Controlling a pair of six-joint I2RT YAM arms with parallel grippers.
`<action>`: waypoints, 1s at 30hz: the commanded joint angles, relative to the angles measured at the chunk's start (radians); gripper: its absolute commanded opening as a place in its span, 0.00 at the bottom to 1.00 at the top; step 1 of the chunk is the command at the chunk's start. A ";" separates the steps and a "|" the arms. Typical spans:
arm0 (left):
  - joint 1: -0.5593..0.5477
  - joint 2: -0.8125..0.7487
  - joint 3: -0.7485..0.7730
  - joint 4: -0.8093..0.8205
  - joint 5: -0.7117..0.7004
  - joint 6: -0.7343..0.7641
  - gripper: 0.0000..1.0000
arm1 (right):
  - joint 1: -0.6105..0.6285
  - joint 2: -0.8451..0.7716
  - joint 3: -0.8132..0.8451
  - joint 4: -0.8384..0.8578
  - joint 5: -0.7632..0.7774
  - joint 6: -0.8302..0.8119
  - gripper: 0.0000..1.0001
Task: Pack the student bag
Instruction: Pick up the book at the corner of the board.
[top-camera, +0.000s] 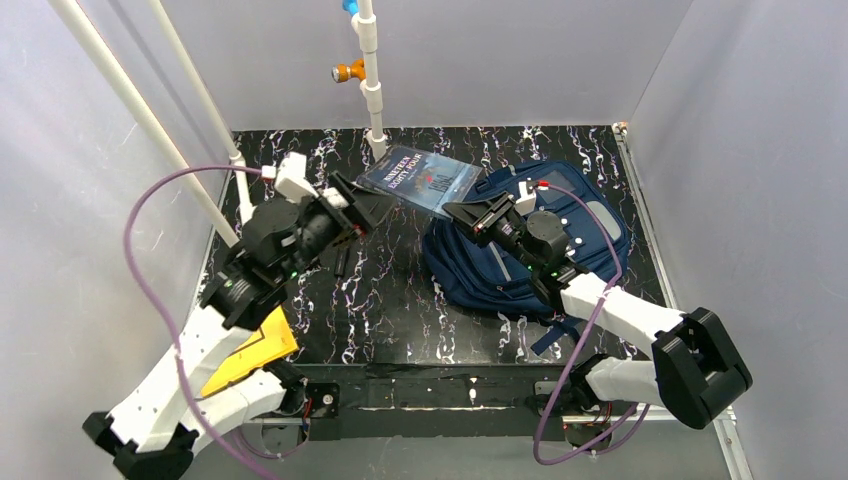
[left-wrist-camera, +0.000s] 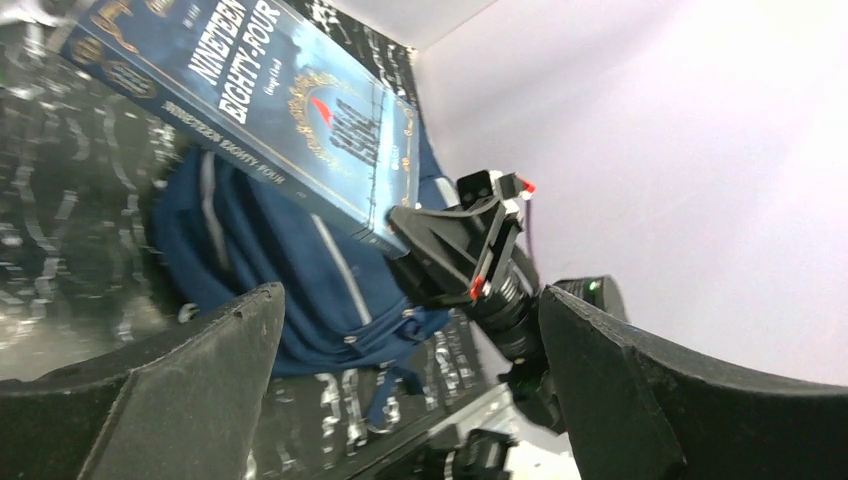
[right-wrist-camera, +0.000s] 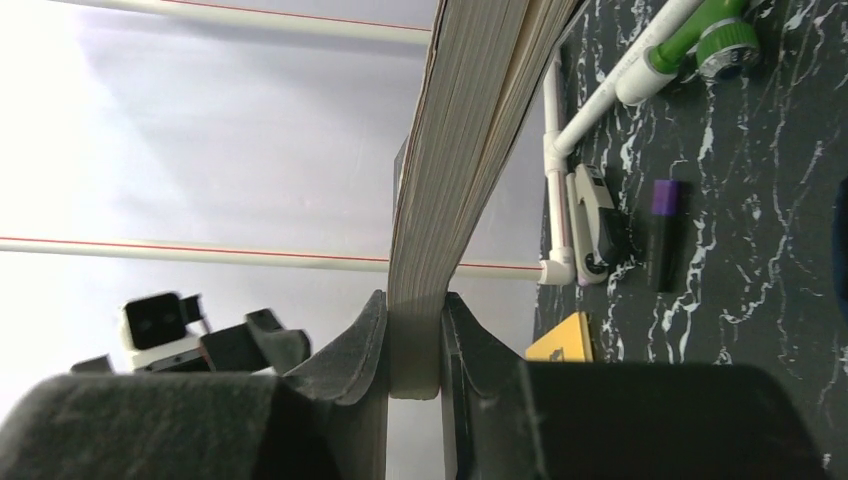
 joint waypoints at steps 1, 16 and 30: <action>0.006 0.087 -0.064 0.312 0.064 -0.244 0.98 | 0.007 -0.054 0.031 0.254 0.034 0.081 0.01; 0.006 0.249 -0.080 0.359 0.022 -0.593 0.91 | 0.007 -0.121 0.027 0.289 0.091 0.059 0.01; 0.006 0.370 -0.051 0.461 -0.097 -0.530 0.47 | 0.007 -0.150 0.037 0.258 0.072 0.052 0.01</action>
